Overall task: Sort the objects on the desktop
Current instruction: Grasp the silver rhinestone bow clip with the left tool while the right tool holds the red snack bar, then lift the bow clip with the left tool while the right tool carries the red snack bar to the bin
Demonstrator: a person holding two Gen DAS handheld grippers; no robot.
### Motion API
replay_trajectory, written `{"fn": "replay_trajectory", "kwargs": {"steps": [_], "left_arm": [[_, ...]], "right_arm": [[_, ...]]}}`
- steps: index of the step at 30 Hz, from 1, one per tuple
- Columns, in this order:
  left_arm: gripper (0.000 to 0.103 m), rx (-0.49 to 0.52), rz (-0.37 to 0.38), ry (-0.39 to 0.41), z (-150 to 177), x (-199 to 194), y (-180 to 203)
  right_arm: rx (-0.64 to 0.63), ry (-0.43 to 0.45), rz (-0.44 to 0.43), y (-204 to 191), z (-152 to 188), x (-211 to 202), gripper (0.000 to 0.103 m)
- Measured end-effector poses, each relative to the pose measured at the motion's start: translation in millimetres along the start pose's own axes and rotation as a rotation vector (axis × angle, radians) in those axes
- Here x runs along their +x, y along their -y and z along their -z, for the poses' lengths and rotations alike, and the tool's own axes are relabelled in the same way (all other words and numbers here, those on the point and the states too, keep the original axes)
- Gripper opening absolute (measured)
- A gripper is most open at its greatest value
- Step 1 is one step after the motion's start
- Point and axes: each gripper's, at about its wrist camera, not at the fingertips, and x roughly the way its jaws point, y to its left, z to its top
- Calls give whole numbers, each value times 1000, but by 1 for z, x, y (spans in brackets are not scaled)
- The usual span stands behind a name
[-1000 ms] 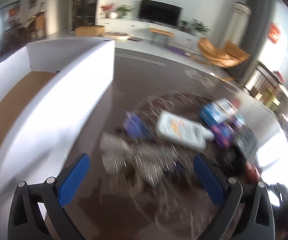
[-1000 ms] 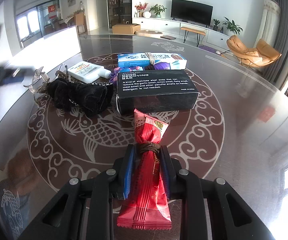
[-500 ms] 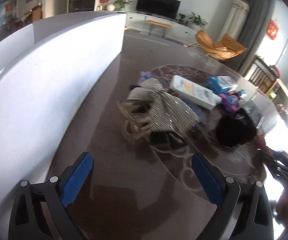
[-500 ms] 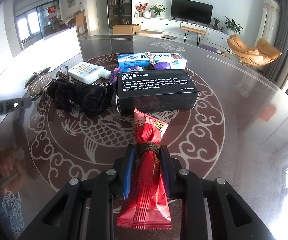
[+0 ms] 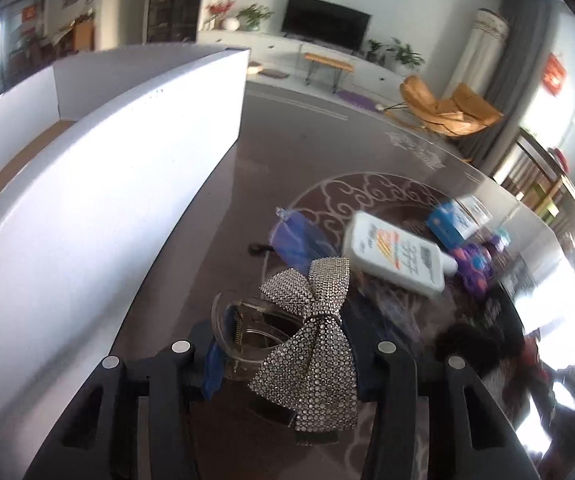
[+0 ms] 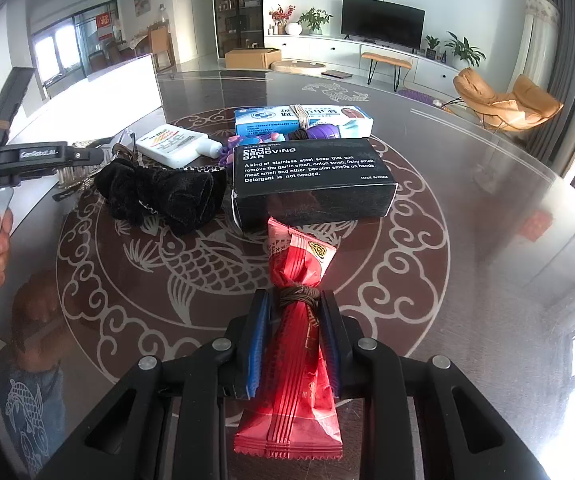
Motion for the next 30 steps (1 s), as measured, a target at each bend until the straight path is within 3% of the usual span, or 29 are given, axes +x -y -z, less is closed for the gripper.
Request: {"fn": "replay_trajectory", "kwargs": {"steps": [4, 7, 8, 9, 11, 17, 23, 30], "left_arm": [[48, 116, 68, -26, 42, -31, 16], [49, 134, 91, -37, 71, -52, 25], [54, 140, 79, -42, 80, -55, 28], [72, 154, 59, -48, 85, -55, 28], [90, 183, -5, -41, 91, -49, 31], [94, 253, -55, -63, 92, -39, 47], [95, 245, -46, -63, 92, -43, 41], [95, 245, -45, -62, 93, -47, 41]], "right_arm": [[1, 0, -2, 0, -1, 1, 26], [0, 0, 0, 0, 0, 1, 26], [0, 0, 0, 0, 0, 1, 26], [0, 0, 0, 0, 0, 1, 26], [-2, 0, 1, -1, 0, 1, 26], [-1, 0, -1, -1, -1, 2, 26], [3, 2, -34, -10, 2, 0, 27], [92, 12, -75, -43, 32, -26, 27]]}}
